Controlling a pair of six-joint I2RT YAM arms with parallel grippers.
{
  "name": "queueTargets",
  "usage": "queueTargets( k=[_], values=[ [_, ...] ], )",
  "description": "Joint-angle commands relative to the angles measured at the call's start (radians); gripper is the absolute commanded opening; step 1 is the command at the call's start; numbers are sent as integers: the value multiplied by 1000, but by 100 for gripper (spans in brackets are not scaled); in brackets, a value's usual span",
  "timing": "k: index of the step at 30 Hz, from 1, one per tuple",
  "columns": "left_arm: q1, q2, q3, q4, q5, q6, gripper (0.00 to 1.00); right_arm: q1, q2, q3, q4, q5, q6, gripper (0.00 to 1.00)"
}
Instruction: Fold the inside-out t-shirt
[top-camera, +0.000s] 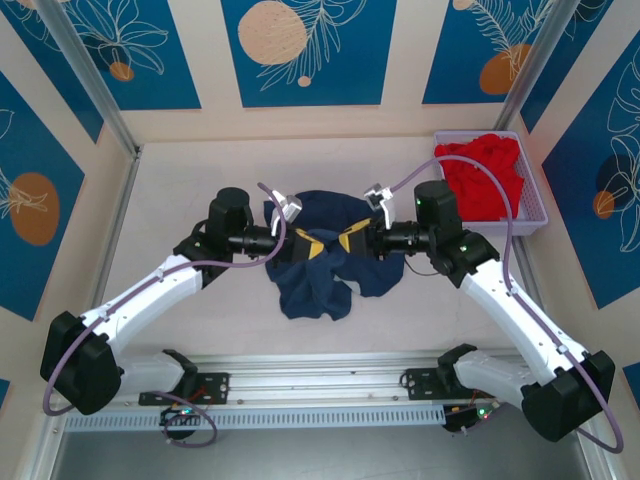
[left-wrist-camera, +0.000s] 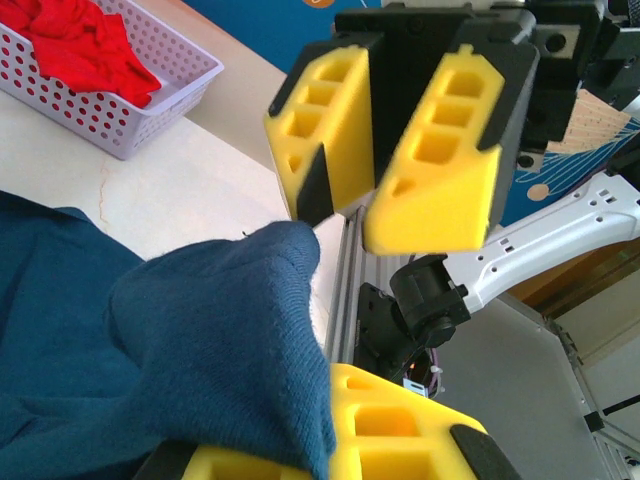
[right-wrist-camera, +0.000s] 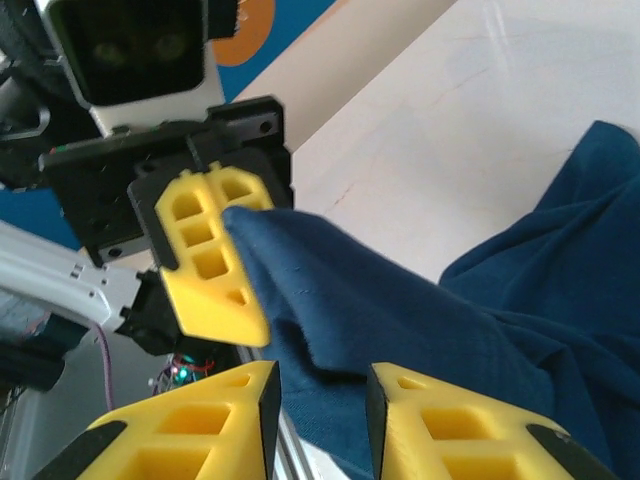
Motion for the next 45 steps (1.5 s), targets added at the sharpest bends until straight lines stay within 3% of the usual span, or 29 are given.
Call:
queueTargets(
  k=[1,6,13,16,18,22,25,29,39,45],
  values=[
    [10,-13,29,8,19,13,0,27,4,-31,-10,-59,-92,32],
    [11,-12,33,13,24,6,0,46,57,-27,0,-29,-105,37],
    [10,-16,33,20,23,-8,0,65,137,-25,38,-46,-132,51],
    [11,-18,33,29,8,-24,0,74,152,-36,40,-53,-142,51],
    [11,-22,28,37,-10,-36,0,74,153,-49,29,-25,-149,47],
    [19,-39,21,56,-40,-64,0,74,133,-64,-32,102,-153,25],
    [39,-56,3,104,-50,-111,0,73,107,-83,-56,169,-131,18],
    [50,-56,-4,134,-38,-135,0,71,69,-105,-43,187,-108,18],
    [47,-44,0,111,21,-97,0,59,12,-109,149,21,-65,37],
    [47,-39,5,106,33,-95,0,72,100,-66,171,-29,-91,46]
  ],
)
